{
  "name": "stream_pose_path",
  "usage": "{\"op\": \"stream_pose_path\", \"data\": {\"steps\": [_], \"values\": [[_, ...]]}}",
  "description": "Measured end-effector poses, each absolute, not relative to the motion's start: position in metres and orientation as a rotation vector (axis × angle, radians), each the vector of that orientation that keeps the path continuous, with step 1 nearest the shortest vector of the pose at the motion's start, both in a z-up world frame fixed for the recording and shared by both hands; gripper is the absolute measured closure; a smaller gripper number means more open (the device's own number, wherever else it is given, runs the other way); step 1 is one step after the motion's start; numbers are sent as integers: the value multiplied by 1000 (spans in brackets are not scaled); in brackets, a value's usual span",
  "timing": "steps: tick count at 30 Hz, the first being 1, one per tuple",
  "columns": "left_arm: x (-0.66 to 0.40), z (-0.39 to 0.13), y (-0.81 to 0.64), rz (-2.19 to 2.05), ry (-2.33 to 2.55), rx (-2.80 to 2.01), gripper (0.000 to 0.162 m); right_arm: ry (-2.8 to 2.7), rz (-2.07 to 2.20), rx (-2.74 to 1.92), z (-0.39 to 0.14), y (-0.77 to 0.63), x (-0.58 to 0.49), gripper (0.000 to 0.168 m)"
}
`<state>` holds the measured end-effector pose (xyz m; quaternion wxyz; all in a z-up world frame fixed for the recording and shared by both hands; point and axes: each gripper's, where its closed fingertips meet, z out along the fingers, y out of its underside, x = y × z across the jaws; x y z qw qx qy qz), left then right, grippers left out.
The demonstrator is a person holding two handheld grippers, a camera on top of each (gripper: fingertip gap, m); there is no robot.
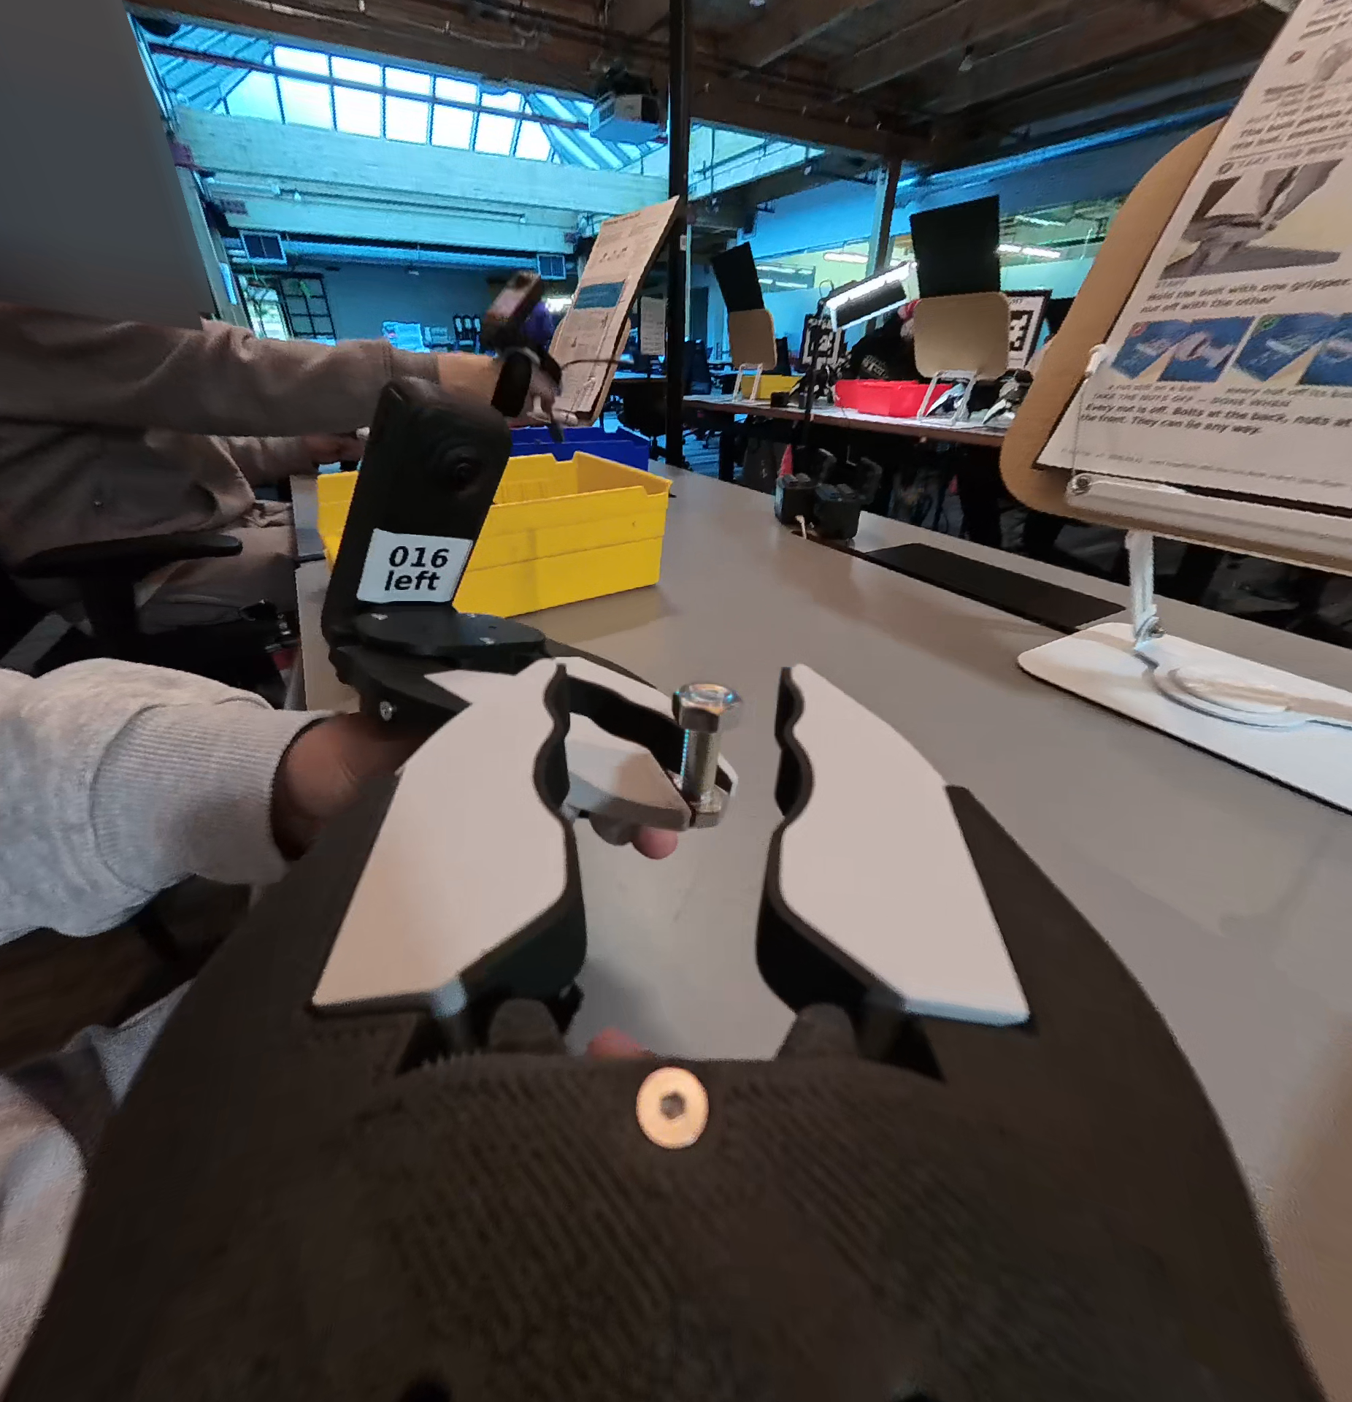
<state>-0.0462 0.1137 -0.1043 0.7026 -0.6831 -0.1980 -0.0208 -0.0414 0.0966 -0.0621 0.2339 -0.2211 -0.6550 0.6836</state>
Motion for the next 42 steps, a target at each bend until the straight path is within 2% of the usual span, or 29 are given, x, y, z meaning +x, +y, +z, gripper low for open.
{"op": "stream_pose_path", "data": {"steps": [4, 8, 10, 14, 22, 23, 26, 27, 30, 33, 36, 42], "values": [[-44, -106, 115, -43, -431, -1532, 143, -1855, 1864, -585, -68, 89, -37, 120], [-49, -102, 111, -81, -473, -1485, 143, -1872, 1917, -578, -63, 89, -30, 145], [-52, -101, 109, -93, -492, -1466, 143, -1871, 1947, -619, -61, 91, -31, 144], [-50, -101, 110, -82, -478, -1480, 143, -1797, 1943, -655, -59, 99, -40, 131], [-45, -104, 114, -59, -437, -1518, 143, -1827, 1914, -686, -68, 98, -45, 122], [-45, -104, 114, -59, -439, -1517, 143, -1844, 1916, -683, -69, 96, -43, 124], [-46, -103, 113, -57, -443, -1511, 143, -1882, 1951, -659, -64, 95, -34, 163], [-46, -103, 113, -59, -445, -1509, 143, -1869, 1971, -655, -60, 97, -32, 164], [-46, -104, 113, -62, -445, -1512, 143, -1798, 1989, -667, -52, 105, -35, 159], [-45, -104, 114, -59, -439, -1516, 143, -1763, 1975, -697, -55, 107, -43, 135], [-44, -104, 115, -60, -435, -1521, 143, -1807, 1950, -714, -65, 102, -46, 121], [-41, -106, 117, -67, -420, -1535, 143, -1869, 1873, -664, -73, 94, -44, 127]]}}
